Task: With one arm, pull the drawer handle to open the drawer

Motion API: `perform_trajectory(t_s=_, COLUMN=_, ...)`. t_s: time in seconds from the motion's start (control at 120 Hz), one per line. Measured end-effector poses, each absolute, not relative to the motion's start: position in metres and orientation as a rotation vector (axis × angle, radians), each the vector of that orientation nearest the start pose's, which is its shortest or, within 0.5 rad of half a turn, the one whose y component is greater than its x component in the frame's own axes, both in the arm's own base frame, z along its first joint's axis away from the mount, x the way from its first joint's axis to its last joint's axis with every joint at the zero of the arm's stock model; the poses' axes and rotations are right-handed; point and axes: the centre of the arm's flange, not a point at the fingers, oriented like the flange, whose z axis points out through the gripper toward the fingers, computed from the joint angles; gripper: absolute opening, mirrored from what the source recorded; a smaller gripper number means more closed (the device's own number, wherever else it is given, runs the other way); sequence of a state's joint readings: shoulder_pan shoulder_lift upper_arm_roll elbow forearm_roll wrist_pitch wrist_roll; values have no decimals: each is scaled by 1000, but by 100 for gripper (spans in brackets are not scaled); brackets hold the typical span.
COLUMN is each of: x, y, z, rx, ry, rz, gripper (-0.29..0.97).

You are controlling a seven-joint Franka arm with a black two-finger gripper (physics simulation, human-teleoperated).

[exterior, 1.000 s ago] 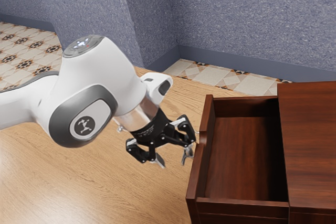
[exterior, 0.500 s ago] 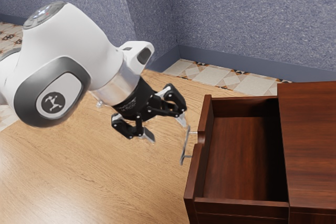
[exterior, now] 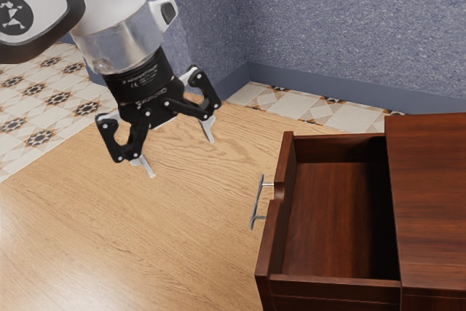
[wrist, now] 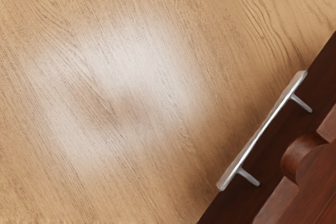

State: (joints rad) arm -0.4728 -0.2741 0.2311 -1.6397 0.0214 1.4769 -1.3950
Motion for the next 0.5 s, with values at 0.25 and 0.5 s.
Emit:
perform_trajectory(t_s=0.25, x=445, y=-88, z=689, rx=-2560, ry=-1823, rz=-50, gripper=68)
perform_trajectory(t_s=0.5, x=446, y=-90, z=672, rx=-2485, ry=-1864, rz=-38, gripper=68)
